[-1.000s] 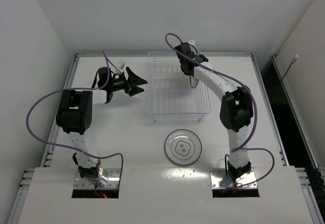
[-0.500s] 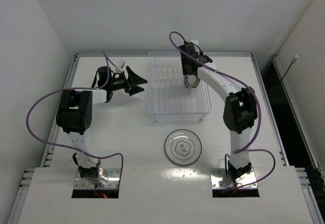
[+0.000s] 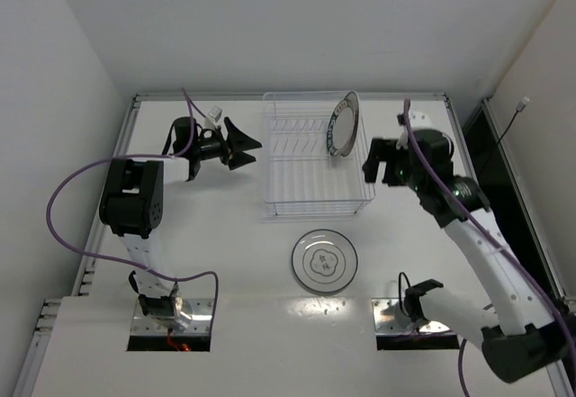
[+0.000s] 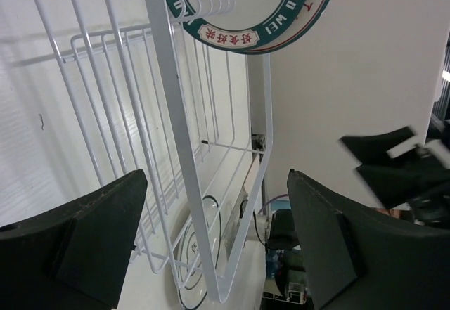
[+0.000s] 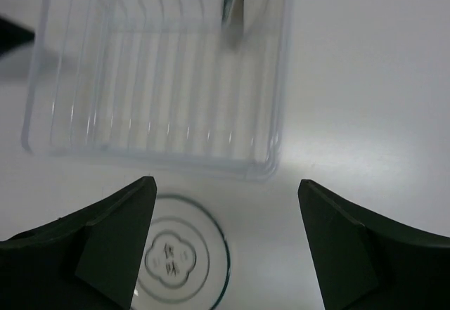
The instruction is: Load the plates into the dish rack
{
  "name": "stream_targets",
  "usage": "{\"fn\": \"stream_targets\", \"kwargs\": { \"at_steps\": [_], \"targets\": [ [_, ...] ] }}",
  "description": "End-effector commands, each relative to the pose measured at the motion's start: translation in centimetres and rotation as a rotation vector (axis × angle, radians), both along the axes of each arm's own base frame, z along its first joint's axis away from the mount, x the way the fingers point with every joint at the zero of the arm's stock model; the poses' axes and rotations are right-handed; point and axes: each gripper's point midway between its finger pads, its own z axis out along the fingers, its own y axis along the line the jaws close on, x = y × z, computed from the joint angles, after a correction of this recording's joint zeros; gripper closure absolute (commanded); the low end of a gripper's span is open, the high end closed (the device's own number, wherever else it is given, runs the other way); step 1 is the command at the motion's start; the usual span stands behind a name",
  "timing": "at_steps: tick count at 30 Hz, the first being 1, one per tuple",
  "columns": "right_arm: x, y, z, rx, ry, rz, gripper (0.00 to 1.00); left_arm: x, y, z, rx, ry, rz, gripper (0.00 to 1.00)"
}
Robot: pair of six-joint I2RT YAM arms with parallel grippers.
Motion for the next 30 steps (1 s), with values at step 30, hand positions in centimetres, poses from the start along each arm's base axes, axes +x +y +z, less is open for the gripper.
{"fn": "stream_targets", "kwargs": {
  "at_steps": [30],
  "targets": [
    [-17.2,4.6,-23.5,0.714,0.82,0.217,0.43,1.2,0.8,1.4,0.049,-0.077,0.007,0.21]
  ]
}}
